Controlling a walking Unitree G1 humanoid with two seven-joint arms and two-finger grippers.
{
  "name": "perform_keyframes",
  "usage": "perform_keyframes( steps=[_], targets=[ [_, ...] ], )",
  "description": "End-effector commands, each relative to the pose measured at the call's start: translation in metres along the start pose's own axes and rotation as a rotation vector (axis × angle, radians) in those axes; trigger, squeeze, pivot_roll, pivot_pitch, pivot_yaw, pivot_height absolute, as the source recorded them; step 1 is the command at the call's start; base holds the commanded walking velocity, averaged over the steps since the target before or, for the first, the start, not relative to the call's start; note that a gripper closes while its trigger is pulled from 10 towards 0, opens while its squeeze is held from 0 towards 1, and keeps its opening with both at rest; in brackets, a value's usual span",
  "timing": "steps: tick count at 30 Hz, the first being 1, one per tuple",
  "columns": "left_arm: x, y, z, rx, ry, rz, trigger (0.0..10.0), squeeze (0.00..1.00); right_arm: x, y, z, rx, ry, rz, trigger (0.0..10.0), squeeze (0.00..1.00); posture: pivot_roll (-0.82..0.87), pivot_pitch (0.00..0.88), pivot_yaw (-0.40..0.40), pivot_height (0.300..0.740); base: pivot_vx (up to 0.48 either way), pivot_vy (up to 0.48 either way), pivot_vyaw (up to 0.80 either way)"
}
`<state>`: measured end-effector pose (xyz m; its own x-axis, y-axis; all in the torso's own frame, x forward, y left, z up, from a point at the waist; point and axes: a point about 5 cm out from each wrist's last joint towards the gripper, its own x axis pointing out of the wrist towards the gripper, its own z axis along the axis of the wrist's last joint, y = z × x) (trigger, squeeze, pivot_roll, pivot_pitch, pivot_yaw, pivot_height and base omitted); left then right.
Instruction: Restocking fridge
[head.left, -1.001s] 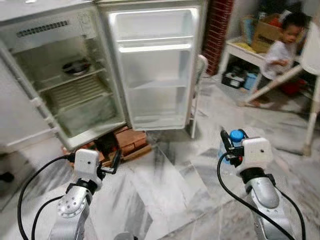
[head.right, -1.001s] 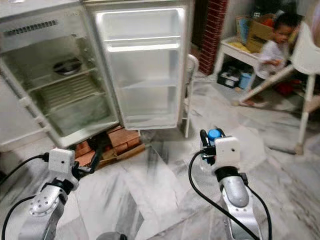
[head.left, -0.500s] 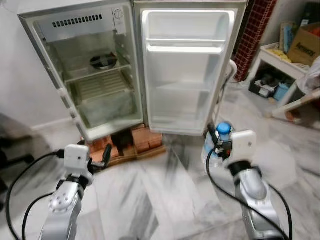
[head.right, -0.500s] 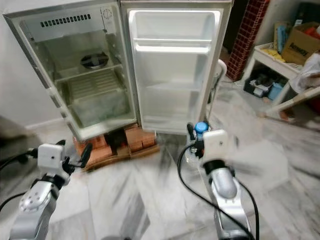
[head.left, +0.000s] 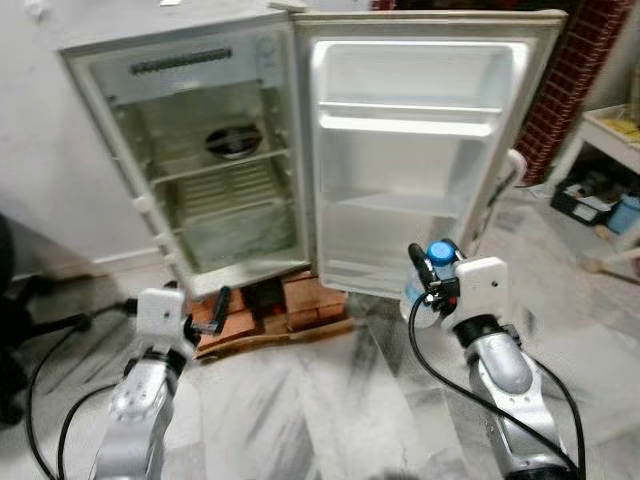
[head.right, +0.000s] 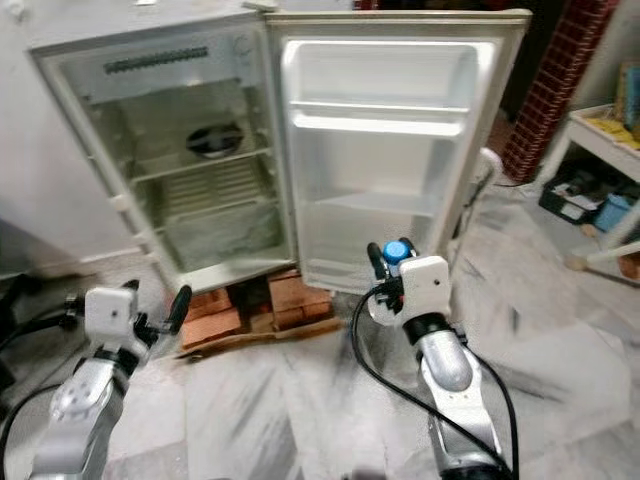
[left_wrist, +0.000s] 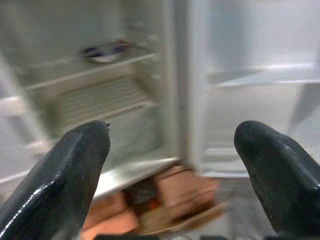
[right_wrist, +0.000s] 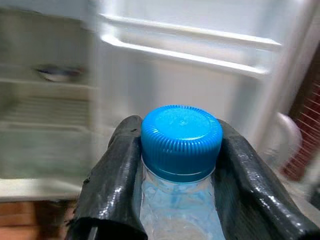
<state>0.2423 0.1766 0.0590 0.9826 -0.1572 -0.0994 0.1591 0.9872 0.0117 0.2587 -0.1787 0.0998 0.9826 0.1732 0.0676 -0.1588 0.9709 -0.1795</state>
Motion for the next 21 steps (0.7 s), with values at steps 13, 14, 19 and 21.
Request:
perform_keyframes(
  steps=[13,14,19,21],
  targets=[
    [0.0003,0.002,0.0012,0.023,0.0,-0.001,10.0,0.0,0.0067,0.0034,0.0081,-0.008,-0.039,0.06,10.0,0.0,0.0,0.0,0.01,0.74,0.443,0.0,0.04],
    [0.0003,0.002,0.0009,0.023,0.001,-0.001,10.0,0.0,0.0071,0.0036,0.0082,-0.007,-0.04,0.061,10.0,0.0,0.0,0.0,0.01,0.74,0.442,0.0,0.51],
    [-0.0007,0.0005,-0.0015,0.019,0.015,0.001,10.0,0.0,0.0089,0.0042,0.0073,0.001,-0.034,0.064,10.0,0.0,0.01,0.0,0.007,0.74,0.426,0.0,0.21],
    [-0.0013,0.0001,-0.0032,0.014,0.024,0.008,10.0,0.0,0.0093,0.0048,0.0058,0.0,-0.027,0.071,10.0,0.0,0.01,0.0,0.003,0.74,0.0,0.0,0.0]
  ],
)
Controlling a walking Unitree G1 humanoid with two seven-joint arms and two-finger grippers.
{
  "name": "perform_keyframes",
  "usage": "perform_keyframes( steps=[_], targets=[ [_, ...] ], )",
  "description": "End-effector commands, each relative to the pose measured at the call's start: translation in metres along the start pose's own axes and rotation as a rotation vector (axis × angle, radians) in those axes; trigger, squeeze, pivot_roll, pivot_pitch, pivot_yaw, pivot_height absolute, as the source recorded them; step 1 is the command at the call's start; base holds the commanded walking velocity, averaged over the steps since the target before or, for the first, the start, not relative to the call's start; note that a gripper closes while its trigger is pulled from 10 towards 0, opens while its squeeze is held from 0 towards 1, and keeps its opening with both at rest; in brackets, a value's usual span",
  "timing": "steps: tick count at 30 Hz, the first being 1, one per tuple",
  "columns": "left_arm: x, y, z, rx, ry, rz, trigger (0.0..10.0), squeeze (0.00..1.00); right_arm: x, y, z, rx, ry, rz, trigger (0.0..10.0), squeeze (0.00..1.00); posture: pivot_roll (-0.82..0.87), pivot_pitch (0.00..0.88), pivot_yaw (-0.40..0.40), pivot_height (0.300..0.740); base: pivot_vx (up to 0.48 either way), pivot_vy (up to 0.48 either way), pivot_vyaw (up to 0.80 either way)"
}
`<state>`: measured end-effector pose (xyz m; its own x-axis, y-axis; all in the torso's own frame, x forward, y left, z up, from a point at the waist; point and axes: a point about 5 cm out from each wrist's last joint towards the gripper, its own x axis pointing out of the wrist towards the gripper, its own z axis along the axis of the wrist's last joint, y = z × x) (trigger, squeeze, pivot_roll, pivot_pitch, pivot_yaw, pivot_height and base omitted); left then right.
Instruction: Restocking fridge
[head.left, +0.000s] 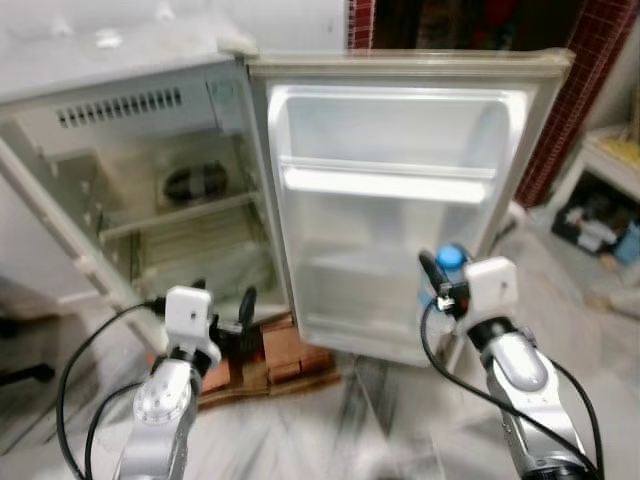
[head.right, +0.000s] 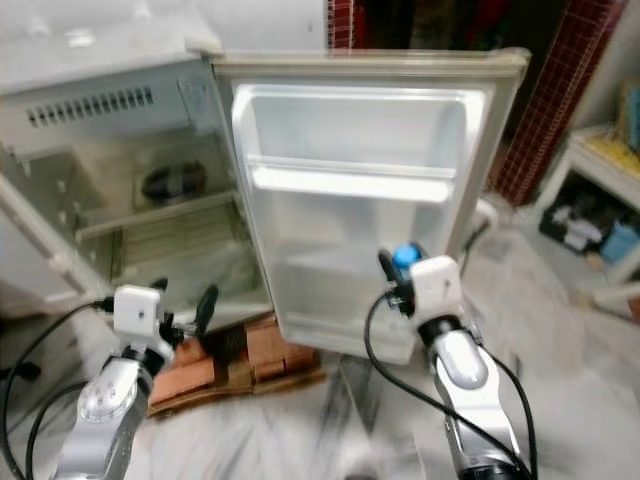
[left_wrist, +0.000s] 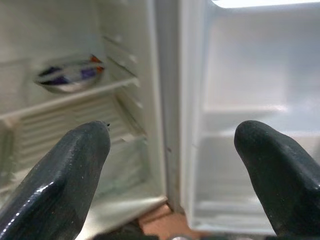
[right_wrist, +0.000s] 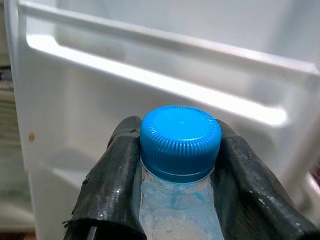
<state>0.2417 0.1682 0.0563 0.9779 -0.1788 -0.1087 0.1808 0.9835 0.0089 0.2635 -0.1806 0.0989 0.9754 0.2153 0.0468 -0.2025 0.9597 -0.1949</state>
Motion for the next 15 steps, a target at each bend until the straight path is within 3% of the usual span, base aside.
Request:
perform_keyframes(
  steps=[1,7,15],
  targets=[
    [-0.003,0.008,-0.002,0.02,0.02,0.033,10.0,0.0,0.006,0.007,0.007,0.012,-0.034,0.026,10.0,0.0,0.01,0.0,-0.002,0.74,0.0,0.0,0.0],
    [-0.008,0.008,-0.004,0.025,0.02,0.043,10.0,0.0,0.007,0.012,0.001,0.034,-0.006,0.021,10.0,0.0,0.03,0.0,-0.03,0.74,0.0,0.0,0.0],
    [-0.01,0.006,-0.006,0.016,0.022,0.052,10.0,0.0,0.012,0.017,-0.001,0.038,0.003,0.033,10.0,0.0,0.04,0.0,-0.03,0.74,0.0,-0.443,0.0]
  ],
)
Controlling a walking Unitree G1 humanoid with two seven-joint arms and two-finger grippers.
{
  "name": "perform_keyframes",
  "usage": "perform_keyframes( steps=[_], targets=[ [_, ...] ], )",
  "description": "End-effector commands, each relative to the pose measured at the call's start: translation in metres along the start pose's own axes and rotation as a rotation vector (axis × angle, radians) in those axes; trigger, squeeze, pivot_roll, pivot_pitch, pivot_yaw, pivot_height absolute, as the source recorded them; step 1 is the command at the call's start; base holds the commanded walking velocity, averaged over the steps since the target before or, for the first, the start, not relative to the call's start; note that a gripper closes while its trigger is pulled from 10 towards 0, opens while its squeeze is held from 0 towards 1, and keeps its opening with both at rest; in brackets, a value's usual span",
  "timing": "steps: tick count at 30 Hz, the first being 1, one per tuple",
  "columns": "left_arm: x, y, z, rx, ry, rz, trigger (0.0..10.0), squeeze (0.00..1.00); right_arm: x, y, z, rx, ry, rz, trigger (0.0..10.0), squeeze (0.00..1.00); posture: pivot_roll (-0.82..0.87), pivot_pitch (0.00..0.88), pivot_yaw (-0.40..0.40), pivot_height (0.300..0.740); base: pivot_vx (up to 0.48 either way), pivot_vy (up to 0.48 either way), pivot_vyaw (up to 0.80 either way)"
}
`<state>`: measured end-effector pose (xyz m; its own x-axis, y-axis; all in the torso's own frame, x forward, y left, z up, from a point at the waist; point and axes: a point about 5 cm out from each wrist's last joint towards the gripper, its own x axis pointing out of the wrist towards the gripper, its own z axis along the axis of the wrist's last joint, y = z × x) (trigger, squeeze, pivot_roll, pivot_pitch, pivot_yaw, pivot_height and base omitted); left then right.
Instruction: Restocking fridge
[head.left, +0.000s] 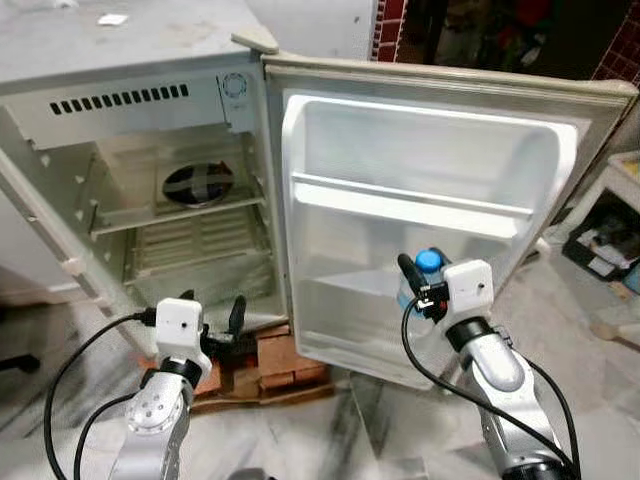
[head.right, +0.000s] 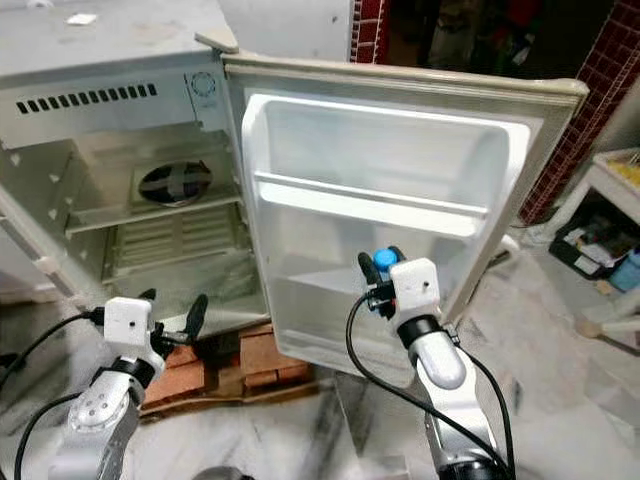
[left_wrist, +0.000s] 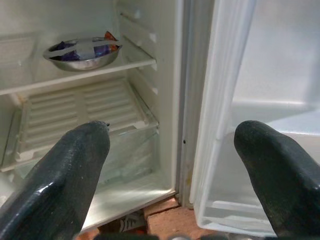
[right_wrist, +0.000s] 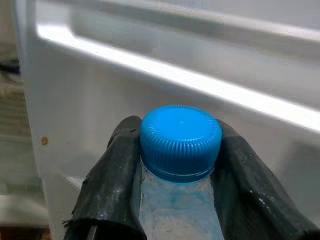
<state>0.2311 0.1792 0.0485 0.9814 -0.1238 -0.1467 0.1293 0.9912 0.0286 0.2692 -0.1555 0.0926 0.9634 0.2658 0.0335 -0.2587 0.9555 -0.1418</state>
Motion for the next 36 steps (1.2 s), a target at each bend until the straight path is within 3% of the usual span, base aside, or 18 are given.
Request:
perform_keyframes(
  steps=[1,8,16,25,29,36],
  targets=[
    [0.0016,-0.0031,0.0034,0.005,-0.016,-0.004,10.0,0.0,0.0018,-0.0072,0.0011,-0.018,0.0,-0.023,10.0,0.0,0.04,0.0,-0.03,0.74,0.0,-0.48,0.0],
    [0.0042,-0.0025,0.0047,0.006,-0.02,-0.009,10.0,0.0,0.0031,-0.0073,0.0021,-0.017,-0.003,-0.032,10.0,0.0,0.03,0.0,-0.03,0.74,0.0,-0.478,0.0],
    [0.0026,0.0043,0.0047,-0.002,-0.016,0.038,10.0,0.0,-0.0014,-0.0035,-0.0011,-0.014,-0.01,0.016,10.0,0.0,0.03,0.0,-0.014,0.74,0.0,0.0,0.0],
    [0.001,0.0034,0.0023,-0.004,-0.008,0.033,10.0,0.0,-0.0026,-0.0001,-0.001,-0.015,-0.017,0.025,10.0,0.0,0.03,0.0,-0.009,0.74,0.0,0.0,0.76],
    [0.0012,0.0023,0.0019,-0.002,-0.003,0.027,10.0,0.0,-0.0021,-0.0018,-0.001,-0.018,-0.019,0.02,10.0,0.0,0.03,0.0,-0.007,0.74,0.0,0.0,0.8],
    [-0.0005,0.0007,0.0012,-0.008,-0.006,0.004,10.0,0.0,-0.003,-0.0097,-0.0017,-0.027,-0.016,-0.041,10.0,0.0,0.02,0.0,-0.005,0.74,0.0,0.0,0.0]
  ],
)
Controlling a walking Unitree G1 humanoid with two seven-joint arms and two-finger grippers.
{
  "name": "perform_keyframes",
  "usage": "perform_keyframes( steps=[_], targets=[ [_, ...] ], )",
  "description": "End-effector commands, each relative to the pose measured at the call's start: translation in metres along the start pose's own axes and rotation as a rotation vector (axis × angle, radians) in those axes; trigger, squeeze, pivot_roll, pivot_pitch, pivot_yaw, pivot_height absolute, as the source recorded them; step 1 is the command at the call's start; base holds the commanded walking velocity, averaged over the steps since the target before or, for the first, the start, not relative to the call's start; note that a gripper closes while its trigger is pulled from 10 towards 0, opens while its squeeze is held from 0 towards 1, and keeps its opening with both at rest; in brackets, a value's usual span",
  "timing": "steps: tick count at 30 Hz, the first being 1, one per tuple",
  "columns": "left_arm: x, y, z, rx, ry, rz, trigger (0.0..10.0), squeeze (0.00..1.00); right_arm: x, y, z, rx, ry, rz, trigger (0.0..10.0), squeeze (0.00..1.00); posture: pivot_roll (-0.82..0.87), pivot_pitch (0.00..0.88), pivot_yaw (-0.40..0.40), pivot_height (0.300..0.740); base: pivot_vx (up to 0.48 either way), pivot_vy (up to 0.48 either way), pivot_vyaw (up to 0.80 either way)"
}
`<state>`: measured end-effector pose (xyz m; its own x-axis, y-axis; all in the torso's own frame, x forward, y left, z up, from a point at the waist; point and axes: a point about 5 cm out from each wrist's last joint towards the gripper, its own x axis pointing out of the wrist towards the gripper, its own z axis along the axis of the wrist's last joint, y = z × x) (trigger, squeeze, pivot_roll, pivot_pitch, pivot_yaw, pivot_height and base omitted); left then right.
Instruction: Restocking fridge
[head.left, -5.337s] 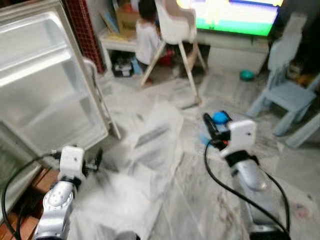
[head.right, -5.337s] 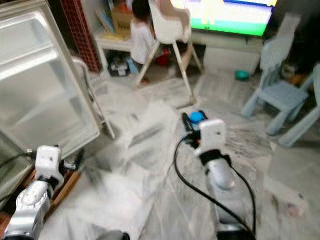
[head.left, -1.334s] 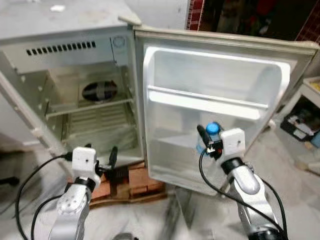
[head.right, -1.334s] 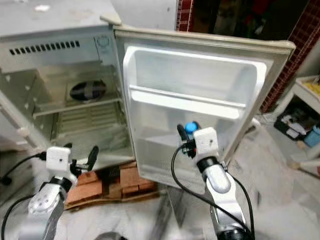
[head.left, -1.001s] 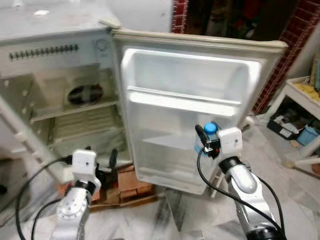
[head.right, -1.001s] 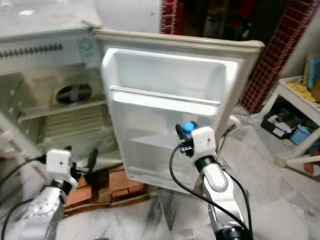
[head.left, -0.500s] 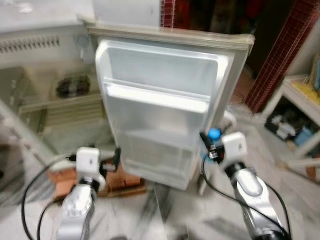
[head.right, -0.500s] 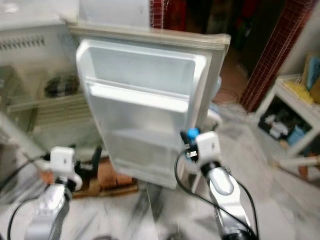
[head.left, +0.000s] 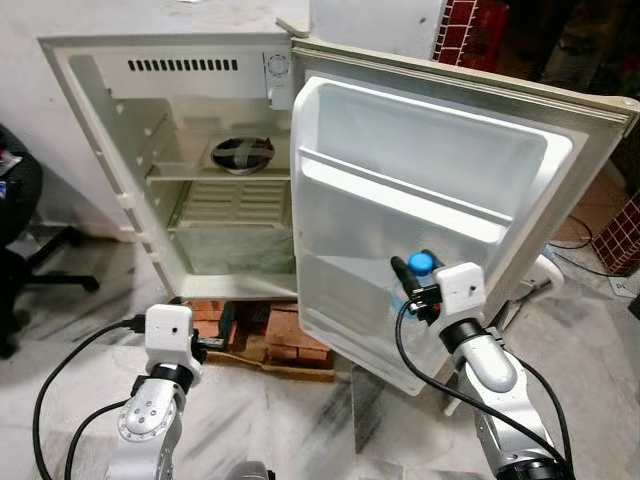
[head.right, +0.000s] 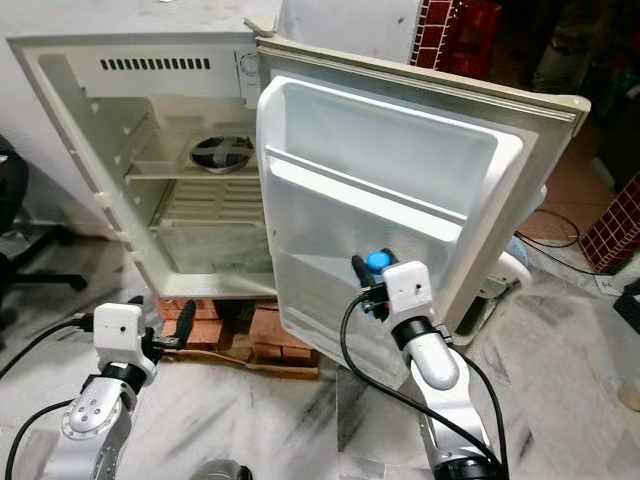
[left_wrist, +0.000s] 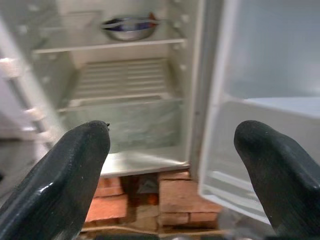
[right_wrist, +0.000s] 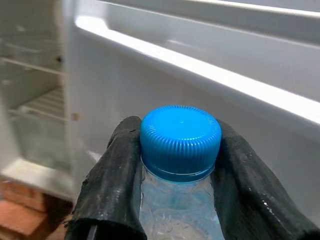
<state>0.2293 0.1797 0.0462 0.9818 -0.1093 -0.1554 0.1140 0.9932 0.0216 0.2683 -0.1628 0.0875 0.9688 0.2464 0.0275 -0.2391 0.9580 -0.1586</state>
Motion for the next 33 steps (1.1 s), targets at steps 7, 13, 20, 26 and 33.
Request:
perform_keyframes(
  steps=[7,13,20,26,33],
  targets=[
    [0.0013,-0.0006,0.0038,-0.002,-0.015,-0.018,10.0,0.0,-0.0008,-0.0042,0.0036,-0.006,-0.023,-0.036,10.0,0.0,0.02,0.0,-0.004,0.74,0.0,0.0,0.0],
    [0.001,-0.0019,0.0038,-0.003,-0.018,-0.027,10.0,0.0,-0.0014,-0.0064,0.0044,-0.005,-0.032,-0.052,10.0,0.0,0.02,0.0,-0.004,0.74,0.0,0.0,0.0],
    [0.0,-0.0038,0.0011,-0.009,-0.001,-0.032,10.0,0.0,-0.0016,-0.0065,0.0044,-0.003,-0.031,-0.048,10.0,0.0,0.02,0.0,-0.004,0.74,0.0,0.0,0.0],
    [-0.0002,-0.0045,0.0007,-0.008,0.002,-0.032,10.0,0.0,-0.0021,-0.0058,0.0041,0.004,-0.031,-0.041,10.0,0.0,0.02,0.0,-0.003,0.74,0.0,0.0,0.0],
    [-0.0003,-0.0047,0.0001,-0.006,0.006,-0.033,10.0,0.0,-0.0026,-0.004,0.0034,0.014,-0.029,-0.034,10.0,0.0,0.02,0.0,-0.004,0.723,0.0,0.0,0.0]
  ],
)
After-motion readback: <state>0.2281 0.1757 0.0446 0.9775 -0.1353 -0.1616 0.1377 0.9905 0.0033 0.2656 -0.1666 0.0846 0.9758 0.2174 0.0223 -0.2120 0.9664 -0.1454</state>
